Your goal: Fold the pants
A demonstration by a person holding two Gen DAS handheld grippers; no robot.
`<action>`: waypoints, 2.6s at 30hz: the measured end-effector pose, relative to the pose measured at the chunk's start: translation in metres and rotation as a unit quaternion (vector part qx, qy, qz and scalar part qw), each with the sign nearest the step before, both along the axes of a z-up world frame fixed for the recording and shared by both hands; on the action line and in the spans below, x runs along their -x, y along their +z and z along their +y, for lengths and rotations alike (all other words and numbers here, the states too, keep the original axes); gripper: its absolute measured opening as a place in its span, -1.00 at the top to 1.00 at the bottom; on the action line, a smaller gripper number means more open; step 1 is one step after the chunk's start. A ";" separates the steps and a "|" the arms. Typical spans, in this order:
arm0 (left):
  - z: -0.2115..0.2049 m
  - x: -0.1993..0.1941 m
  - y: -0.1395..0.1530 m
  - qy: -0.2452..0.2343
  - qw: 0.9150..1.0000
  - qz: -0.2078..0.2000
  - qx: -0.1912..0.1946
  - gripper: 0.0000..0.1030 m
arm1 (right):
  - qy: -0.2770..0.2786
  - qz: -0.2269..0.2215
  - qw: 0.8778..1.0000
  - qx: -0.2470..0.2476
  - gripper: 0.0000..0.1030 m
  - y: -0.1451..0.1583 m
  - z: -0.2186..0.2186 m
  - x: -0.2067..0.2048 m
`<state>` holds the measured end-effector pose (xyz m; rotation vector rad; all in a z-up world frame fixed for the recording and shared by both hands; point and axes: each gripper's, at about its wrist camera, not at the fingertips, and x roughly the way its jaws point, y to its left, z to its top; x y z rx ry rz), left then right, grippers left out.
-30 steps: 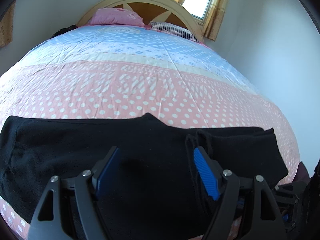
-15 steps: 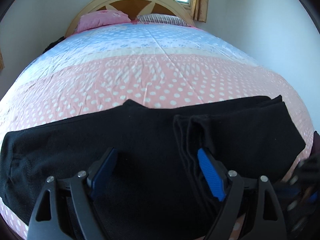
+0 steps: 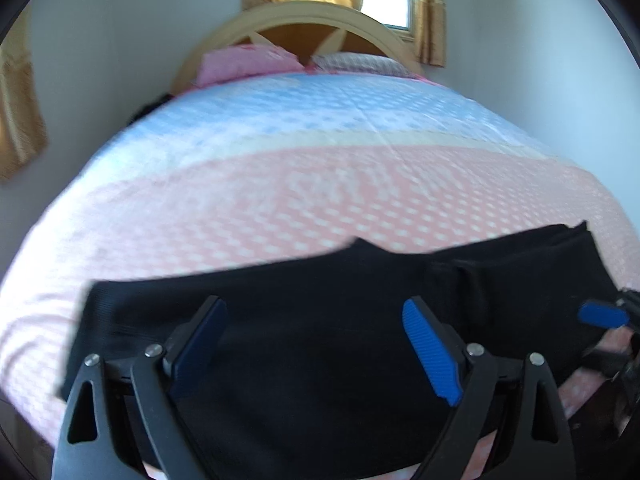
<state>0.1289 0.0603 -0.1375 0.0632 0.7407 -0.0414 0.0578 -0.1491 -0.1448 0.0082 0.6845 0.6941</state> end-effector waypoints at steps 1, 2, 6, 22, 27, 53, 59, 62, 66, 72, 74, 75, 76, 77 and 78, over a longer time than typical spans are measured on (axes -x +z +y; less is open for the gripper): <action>0.006 0.002 0.003 0.006 1.000 -0.004 -0.012 -0.81 | -0.002 -0.001 1.000 -0.002 0.11 0.000 0.001 -0.002; 0.017 0.005 0.006 0.015 0.999 -0.010 -0.027 -0.81 | -0.005 -0.004 1.000 -0.004 0.11 0.001 0.000 -0.001; 0.058 0.010 0.006 0.048 0.997 -0.012 -0.054 -0.86 | -0.002 -0.008 1.000 -0.009 0.11 0.002 0.000 -0.002; 0.178 0.007 -0.046 0.138 0.989 0.034 0.030 -0.87 | -0.002 -0.012 1.000 0.008 0.10 -0.004 0.005 0.000; 0.188 0.008 -0.054 0.116 0.987 0.040 0.100 -0.83 | -0.003 -0.014 1.000 0.010 0.10 -0.004 0.006 0.001; 0.123 0.032 0.052 -0.022 0.971 -0.003 0.240 0.58 | -0.163 -0.044 0.985 -0.028 0.09 0.029 -0.063 -0.013; 0.053 0.030 0.098 -0.101 0.970 -0.008 0.221 0.58 | -0.227 -0.033 0.971 -0.060 -0.04 0.039 -0.105 -0.022; 0.003 0.021 0.109 -0.148 0.968 0.008 0.205 0.58 | -0.261 -0.020 0.962 -0.076 -0.04 0.039 -0.126 -0.026; -0.059 0.009 0.111 -0.198 0.960 0.034 0.196 0.58 | -0.294 -0.009 0.951 -0.092 -0.04 0.040 -0.149 -0.030; -0.138 -0.010 0.086 -0.243 0.954 0.079 0.157 0.58 | -0.324 0.026 0.941 -0.098 -0.04 0.028 -0.165 -0.038; -0.159 -0.014 0.074 -0.255 0.954 0.086 0.134 0.58 | -0.321 0.043 0.940 -0.104 -0.04 0.022 -0.168 -0.042; -0.172 -0.017 0.066 -0.255 0.956 0.087 0.119 0.58 | -0.318 0.048 0.941 -0.108 -0.04 0.020 -0.168 -0.043; -0.180 -0.019 0.059 -0.254 0.956 0.090 0.113 0.57 | -0.315 0.052 0.941 -0.111 -0.04 0.018 -0.169 -0.043; -0.187 -0.023 0.051 -0.253 0.957 0.094 0.109 0.56 | -0.311 0.057 0.942 -0.116 -0.04 0.017 -0.170 -0.044; -0.194 -0.028 0.040 -0.253 0.955 0.105 0.113 0.52 | -0.308 0.059 0.942 -0.119 -0.04 0.016 -0.170 -0.044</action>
